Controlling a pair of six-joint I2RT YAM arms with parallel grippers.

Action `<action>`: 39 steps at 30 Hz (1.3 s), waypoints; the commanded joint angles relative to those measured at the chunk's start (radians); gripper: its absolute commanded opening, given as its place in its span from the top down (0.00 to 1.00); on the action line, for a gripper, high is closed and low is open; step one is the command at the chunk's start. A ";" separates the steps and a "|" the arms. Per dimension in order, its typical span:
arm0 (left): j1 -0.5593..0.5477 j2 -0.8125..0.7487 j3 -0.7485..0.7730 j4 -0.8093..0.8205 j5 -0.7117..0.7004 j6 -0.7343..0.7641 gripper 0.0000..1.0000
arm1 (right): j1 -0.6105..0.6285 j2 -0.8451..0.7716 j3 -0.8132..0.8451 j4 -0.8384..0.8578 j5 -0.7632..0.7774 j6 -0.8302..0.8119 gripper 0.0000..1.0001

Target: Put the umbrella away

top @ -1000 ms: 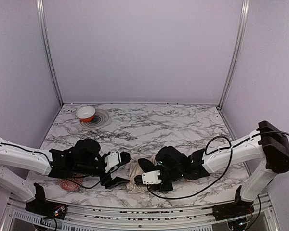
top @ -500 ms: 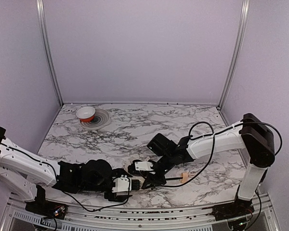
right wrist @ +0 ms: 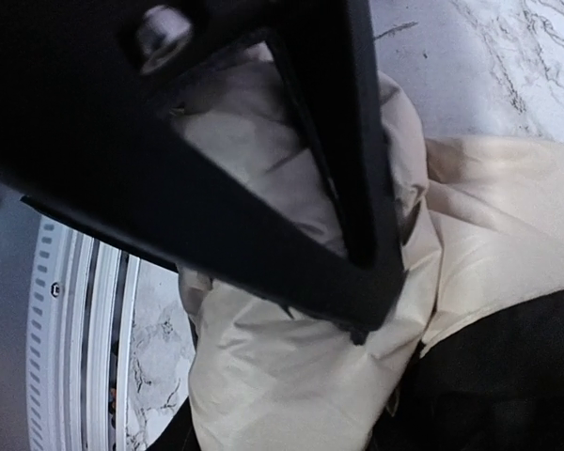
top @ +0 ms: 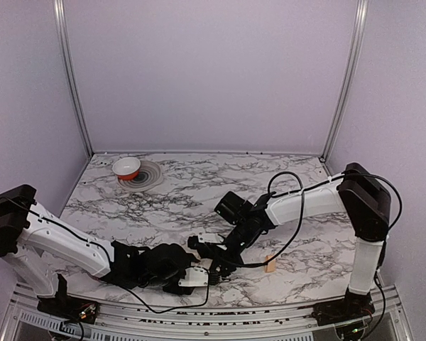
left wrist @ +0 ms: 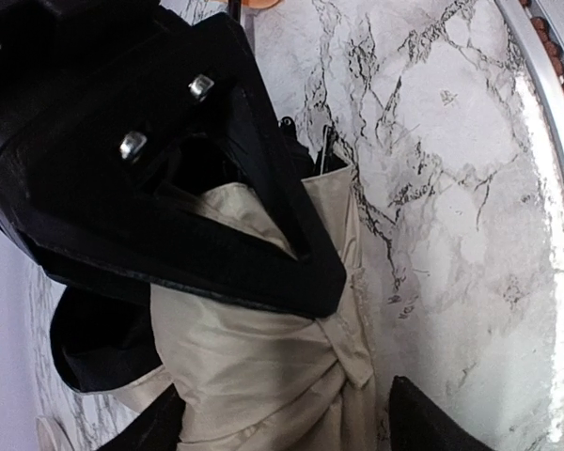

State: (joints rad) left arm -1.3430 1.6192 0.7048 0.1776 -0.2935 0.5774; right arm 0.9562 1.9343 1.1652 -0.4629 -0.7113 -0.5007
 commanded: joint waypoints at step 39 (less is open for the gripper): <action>0.282 0.362 0.323 -0.572 0.695 -0.301 0.80 | 0.092 -0.710 -0.493 0.281 0.567 -0.192 0.24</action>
State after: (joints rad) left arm -1.0695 1.8515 1.0702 -0.1211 0.2974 0.3233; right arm 0.9215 1.2438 0.7219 -0.3016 -0.3202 -0.5327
